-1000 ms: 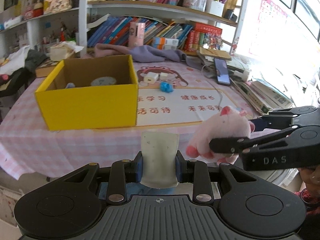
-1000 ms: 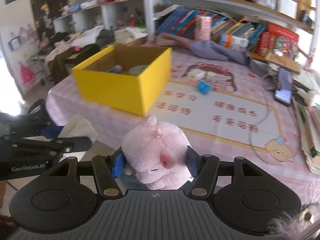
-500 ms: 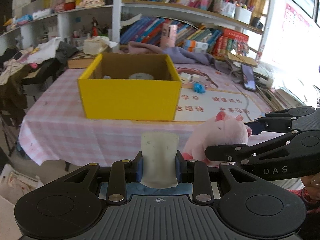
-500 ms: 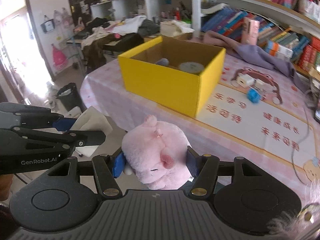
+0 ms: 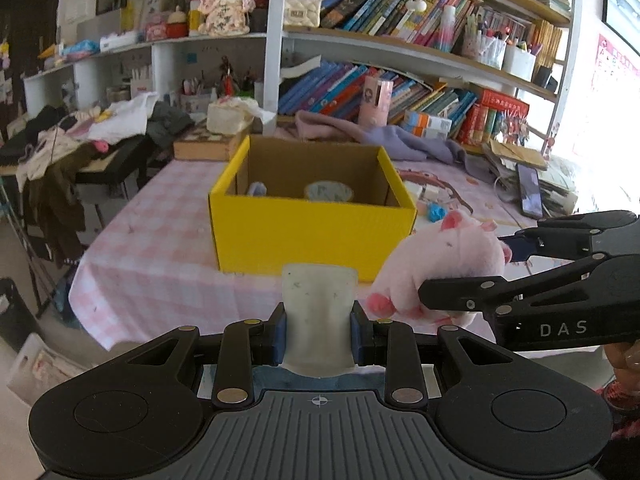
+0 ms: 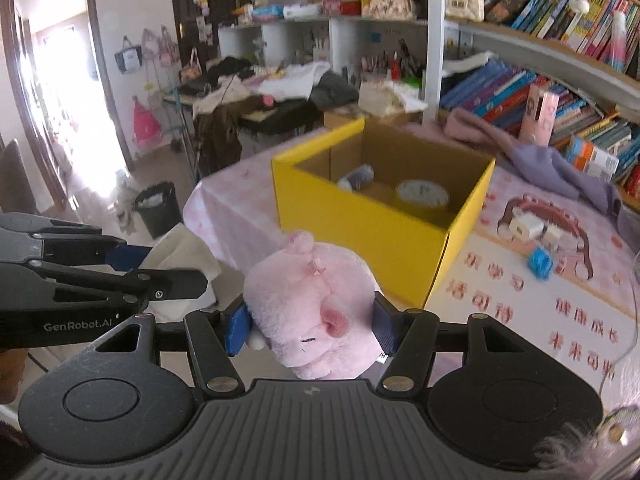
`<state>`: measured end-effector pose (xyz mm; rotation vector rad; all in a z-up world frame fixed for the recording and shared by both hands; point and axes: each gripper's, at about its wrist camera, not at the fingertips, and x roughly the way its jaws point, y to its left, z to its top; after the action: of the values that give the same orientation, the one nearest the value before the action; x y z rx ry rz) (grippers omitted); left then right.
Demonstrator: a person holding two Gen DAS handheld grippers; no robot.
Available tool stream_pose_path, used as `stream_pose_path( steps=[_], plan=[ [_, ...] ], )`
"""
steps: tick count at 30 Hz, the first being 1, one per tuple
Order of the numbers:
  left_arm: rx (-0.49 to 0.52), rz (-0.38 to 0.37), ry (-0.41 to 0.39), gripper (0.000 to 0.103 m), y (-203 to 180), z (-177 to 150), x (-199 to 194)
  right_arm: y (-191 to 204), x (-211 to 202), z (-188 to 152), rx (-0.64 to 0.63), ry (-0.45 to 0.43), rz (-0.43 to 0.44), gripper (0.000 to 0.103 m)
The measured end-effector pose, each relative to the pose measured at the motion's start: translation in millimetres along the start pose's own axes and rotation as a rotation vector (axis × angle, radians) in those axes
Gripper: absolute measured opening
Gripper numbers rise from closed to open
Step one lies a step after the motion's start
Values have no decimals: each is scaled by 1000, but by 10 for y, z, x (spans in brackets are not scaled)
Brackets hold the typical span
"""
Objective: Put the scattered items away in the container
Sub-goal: 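Lift and carry the soap bar and pink pig toward the yellow box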
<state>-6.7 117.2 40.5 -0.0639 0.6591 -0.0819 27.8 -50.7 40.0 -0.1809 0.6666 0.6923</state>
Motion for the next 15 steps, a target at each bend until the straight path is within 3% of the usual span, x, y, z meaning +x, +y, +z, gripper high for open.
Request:
stream_pose_path(
  steps=[15],
  plan=[
    [36, 14, -55, 28, 29, 549, 464, -386, 231, 539, -43, -117, -7, 58]
  ],
)
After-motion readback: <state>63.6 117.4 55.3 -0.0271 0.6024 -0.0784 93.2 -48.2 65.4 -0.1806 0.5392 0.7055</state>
